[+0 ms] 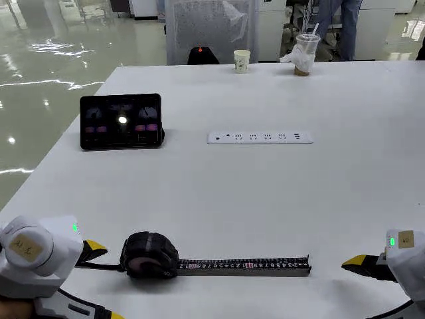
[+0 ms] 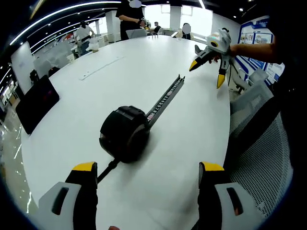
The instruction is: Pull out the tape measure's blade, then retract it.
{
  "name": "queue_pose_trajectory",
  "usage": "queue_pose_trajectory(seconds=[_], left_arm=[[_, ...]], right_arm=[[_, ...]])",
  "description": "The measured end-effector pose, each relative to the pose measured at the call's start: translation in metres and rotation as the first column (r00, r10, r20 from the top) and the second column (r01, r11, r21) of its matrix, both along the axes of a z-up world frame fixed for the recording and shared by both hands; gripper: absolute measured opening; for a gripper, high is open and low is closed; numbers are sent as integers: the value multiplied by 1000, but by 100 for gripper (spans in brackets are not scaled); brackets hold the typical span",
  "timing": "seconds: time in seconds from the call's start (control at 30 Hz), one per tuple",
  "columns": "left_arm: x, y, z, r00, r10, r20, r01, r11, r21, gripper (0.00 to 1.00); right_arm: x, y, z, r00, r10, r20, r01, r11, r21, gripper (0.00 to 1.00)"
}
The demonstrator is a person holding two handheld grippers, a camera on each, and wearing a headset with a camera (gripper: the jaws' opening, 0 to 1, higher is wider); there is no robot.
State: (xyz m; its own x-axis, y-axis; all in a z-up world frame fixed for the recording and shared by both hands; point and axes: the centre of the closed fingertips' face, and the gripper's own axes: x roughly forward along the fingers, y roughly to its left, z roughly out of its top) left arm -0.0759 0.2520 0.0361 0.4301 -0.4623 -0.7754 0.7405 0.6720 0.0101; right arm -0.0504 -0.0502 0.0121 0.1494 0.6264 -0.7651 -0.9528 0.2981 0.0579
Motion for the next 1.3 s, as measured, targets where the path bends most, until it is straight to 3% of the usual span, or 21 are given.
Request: queue_pose_trajectory(seconds=[0.33, 0.83, 1.17, 1.3], left_arm=[[-23, -9, -2, 995, 96, 5, -95, 994, -55, 88], [-36, -17, 10, 978, 208, 32, -203, 972, -121, 94], [-36, -20, 17, 960, 273, 67, -260, 953, -158, 97], [-34, -16, 20, 941, 325, 92, -305, 936, -176, 97]], right_arm=[[-14, 10, 9, 997, -73, 6, 72, 996, 44, 86], [-27, 18, 22, 987, -157, 25, 154, 985, 80, 93], [-28, 19, 25, 961, -270, 55, 264, 960, 96, 97], [-31, 21, 28, 949, -312, 50, 304, 944, 126, 99]])
